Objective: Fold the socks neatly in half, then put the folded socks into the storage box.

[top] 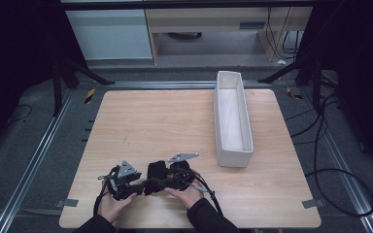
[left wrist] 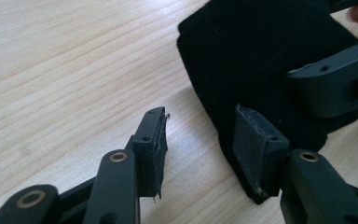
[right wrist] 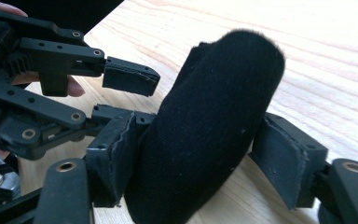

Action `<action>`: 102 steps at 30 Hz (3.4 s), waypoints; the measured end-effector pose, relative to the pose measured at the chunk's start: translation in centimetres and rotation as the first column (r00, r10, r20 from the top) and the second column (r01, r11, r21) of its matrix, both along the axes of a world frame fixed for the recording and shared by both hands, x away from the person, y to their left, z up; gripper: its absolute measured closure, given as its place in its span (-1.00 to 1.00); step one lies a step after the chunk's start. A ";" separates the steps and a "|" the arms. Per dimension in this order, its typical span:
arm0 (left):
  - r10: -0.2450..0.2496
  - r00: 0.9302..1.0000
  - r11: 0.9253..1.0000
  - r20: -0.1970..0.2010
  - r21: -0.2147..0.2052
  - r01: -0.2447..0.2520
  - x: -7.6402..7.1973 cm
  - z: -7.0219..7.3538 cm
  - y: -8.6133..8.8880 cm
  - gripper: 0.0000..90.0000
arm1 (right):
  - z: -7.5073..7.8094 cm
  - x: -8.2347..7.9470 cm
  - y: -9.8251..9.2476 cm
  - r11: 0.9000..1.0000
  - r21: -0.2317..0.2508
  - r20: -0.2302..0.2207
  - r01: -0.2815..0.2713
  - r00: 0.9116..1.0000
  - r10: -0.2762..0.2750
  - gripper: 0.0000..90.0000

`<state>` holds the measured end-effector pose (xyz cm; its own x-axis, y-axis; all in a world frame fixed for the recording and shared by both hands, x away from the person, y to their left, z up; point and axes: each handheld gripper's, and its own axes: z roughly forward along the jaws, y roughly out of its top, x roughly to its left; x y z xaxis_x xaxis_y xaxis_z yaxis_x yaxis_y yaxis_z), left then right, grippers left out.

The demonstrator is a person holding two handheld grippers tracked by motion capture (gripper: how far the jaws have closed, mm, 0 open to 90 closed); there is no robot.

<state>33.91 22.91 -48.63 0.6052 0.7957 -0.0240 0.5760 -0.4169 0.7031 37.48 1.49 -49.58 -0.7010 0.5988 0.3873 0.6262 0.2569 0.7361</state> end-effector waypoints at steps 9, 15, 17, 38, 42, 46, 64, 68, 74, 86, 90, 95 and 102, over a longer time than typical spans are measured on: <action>-0.004 1.000 1.000 -0.011 0.010 0.004 -0.1 -0.2 0.1 0.19 | 0.4 1.1 1.0 0.999 -0.031 -0.075 -0.017 0.997 0.014 0.36; -0.011 1.000 1.000 0.009 -0.014 0.011 -0.3 0.0 0.2 0.17 | 1.1 1.3 1.5 0.995 -0.088 -0.096 -0.047 0.995 0.038 0.55; -0.015 0.999 1.000 0.035 -0.025 0.016 -0.5 0.4 0.3 0.15 | 1.6 1.2 1.4 0.992 -0.112 -0.075 -0.050 0.996 0.042 0.55; 0.073 0.994 0.996 0.075 -0.053 -0.069 0.2 0.5 2.3 0.01 | 8.1 2.1 -5.9 0.999 -0.037 0.206 0.005 0.979 0.002 0.54; 0.085 0.994 0.995 0.074 -0.052 -0.082 0.3 0.4 2.5 -0.01 | 9.1 2.5 -6.9 0.999 -0.034 0.250 0.011 0.968 -0.002 0.54; 0.096 0.993 0.994 0.073 -0.052 -0.092 0.5 0.4 2.8 -0.01 | 10.0 2.8 -7.8 0.999 -0.041 0.283 0.012 0.959 0.000 0.54; 0.116 0.990 0.993 0.077 -0.037 -0.113 1.1 0.4 3.0 -0.02 | 14.8 5.5 -13.6 0.996 -0.085 0.378 0.038 0.926 -0.003 0.54; 0.115 0.990 0.993 0.078 -0.028 -0.113 1.1 0.3 3.0 -0.02 | 16.0 6.1 -15.2 0.994 -0.090 0.398 0.055 0.917 -0.015 0.54; 0.119 0.990 0.993 0.078 -0.029 -0.117 1.2 0.3 3.2 -0.02 | 17.3 7.1 -17.7 0.989 -0.132 0.405 0.074 0.914 -0.015 0.54; 0.110 0.991 0.994 0.078 -0.021 -0.109 1.2 0.3 3.1 0.00 | 18.1 8.5 -21.3 0.974 -0.223 0.384 0.031 0.922 0.059 0.54; 0.110 0.991 0.994 0.078 -0.019 -0.109 1.2 0.3 3.1 0.00 | 17.9 9.0 -22.0 0.967 -0.254 0.374 0.012 0.924 0.087 0.54; 0.107 0.992 0.994 0.074 -0.018 -0.105 1.2 0.2 3.1 0.01 | 17.5 9.6 -22.7 0.953 -0.301 0.357 -0.027 0.924 0.139 0.53; 0.099 0.992 0.995 0.074 -0.011 -0.099 1.2 0.2 2.9 0.02 | 16.1 10.2 -23.6 0.924 -0.369 0.304 -0.103 0.926 0.225 0.53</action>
